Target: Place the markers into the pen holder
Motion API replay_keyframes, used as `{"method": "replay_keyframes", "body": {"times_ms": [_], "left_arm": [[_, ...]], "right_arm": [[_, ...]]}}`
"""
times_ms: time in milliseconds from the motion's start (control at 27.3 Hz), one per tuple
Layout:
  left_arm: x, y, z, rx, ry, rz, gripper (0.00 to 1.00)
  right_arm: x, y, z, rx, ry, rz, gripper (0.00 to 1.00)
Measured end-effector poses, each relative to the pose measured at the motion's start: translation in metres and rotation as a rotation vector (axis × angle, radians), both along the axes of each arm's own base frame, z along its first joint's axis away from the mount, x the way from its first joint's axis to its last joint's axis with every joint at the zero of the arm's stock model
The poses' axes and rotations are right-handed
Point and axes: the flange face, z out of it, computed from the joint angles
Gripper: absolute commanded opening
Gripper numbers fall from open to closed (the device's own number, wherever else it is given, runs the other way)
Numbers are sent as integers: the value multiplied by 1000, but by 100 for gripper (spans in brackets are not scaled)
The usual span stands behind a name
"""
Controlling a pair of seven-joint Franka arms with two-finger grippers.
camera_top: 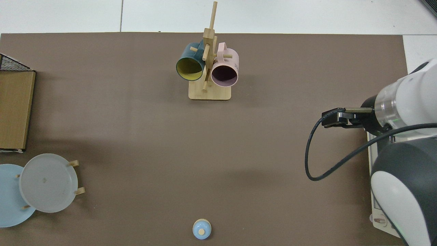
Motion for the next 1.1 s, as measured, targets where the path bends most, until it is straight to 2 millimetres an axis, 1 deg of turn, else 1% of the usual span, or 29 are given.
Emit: {"method": "replay_keyframes", "body": {"times_ms": [293,805,1098], "left_arm": [[-2,-5,-7,-6,-27,32,0],[-13,-20,-21,-12,-85,59,0],[-14,-20,-23,-3,-94,46,0]], "right_arm": [[0,0,0,0,0,0,100],[0,0,0,0,0,0,100],[0,0,0,0,0,0,100]]}}
